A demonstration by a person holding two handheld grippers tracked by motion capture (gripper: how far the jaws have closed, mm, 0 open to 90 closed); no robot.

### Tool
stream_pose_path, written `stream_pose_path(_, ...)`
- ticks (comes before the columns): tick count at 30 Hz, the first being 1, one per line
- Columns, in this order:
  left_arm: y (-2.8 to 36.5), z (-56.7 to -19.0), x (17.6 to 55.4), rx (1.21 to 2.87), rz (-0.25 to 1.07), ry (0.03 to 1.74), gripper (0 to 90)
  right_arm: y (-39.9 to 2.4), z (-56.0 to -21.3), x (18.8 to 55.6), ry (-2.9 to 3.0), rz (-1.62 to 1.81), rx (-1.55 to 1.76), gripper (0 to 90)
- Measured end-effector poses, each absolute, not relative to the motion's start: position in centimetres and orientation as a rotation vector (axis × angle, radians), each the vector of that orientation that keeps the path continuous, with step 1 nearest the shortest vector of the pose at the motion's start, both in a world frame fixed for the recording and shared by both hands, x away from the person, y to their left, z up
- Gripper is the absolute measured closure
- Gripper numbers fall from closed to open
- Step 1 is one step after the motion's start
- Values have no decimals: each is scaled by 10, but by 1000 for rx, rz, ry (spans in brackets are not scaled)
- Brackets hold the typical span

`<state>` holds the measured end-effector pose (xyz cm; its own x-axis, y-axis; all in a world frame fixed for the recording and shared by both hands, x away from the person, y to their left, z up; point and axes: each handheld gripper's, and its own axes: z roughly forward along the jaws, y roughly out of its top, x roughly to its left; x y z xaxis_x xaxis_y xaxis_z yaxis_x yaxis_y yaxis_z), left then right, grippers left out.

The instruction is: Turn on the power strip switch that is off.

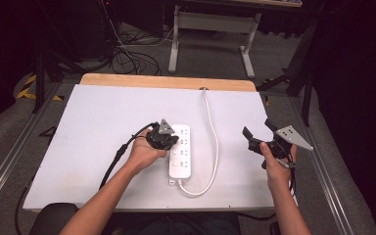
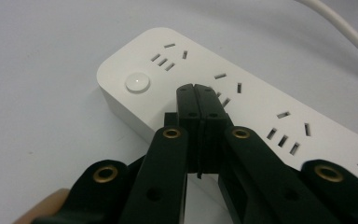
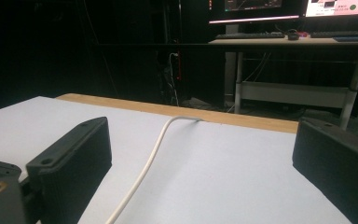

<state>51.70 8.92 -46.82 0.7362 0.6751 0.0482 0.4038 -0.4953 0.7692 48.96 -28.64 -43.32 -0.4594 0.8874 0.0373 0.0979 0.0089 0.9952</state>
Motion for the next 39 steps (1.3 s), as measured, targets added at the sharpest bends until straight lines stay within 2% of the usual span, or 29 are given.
stream_pose_path(8, 98, -469, 518, 2129, 474, 833, 899, -286, -434, 491, 1634, 1513, 1026, 49)
stream_pose_path(14, 105, -455, 514, 2009, 481, 818, 899, -287, -434, 491, 1631, 1512, 1028, 49)
stream_pose_path(17, 112, -446, 507, 1922, 541, 824, 897, -287, -434, 490, 1633, 1510, 1026, 49)
stream_pose_path(24, 121, -433, 496, 1832, 609, 831, 802, -286, -435, 490, 1638, 1510, 1026, 50)
stream_pose_path(25, 124, -430, 493, 1815, 609, 838, 760, -285, -435, 490, 1638, 1512, 1029, 50)
stream_pose_path(31, 158, -412, 467, 1715, 646, 864, 744, -286, -435, 490, 1638, 1508, 1029, 50)
stream_pose_path(39, 208, -410, 442, 1608, 709, 962, 722, -284, -434, 489, 1637, 1508, 1021, 55)
